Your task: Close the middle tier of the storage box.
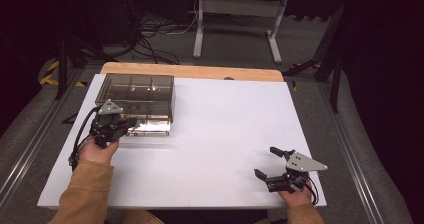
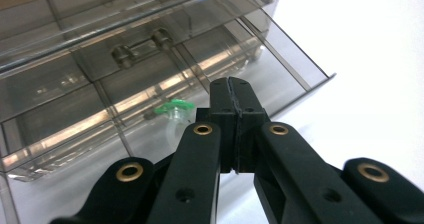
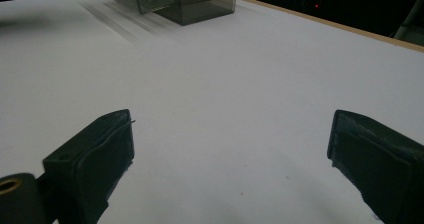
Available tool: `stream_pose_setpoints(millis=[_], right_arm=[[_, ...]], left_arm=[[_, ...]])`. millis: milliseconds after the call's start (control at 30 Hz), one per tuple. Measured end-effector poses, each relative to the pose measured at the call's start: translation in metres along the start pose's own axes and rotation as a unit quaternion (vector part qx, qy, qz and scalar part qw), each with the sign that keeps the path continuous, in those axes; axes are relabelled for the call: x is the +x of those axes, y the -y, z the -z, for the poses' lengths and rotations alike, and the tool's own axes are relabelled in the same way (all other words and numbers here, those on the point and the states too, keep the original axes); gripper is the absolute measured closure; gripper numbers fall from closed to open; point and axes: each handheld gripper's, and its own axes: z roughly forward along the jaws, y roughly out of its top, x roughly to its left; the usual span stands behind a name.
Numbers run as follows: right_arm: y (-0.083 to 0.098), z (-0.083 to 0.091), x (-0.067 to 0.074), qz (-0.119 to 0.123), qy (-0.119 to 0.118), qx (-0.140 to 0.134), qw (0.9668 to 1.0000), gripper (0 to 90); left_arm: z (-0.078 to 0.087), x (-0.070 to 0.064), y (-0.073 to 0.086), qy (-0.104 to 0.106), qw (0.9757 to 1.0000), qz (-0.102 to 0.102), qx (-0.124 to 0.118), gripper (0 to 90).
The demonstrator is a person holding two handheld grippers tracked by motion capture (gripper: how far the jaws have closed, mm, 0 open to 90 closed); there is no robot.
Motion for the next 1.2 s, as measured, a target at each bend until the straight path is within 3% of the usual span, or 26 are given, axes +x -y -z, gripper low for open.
stream_pose_setpoints(millis=[333,733,1200], right_arm=[[0.000,0.000,0.000,-0.002,-0.002,-0.002,1.0000,5.0],[0.000,0.000,0.000,0.001,-0.001,0.001,1.0000,5.0],[0.000,0.000,0.001,0.002,-0.003,-0.001,1.0000,5.0]], left_arm=[[0.006,-0.004,0.001,0.008,0.9994,-0.024,0.023,89.9],[0.016,0.000,0.010,0.001,0.9985,-0.030,0.046,89.9],[0.019,0.011,0.025,-0.005,0.9970,-0.024,0.073,89.9]])
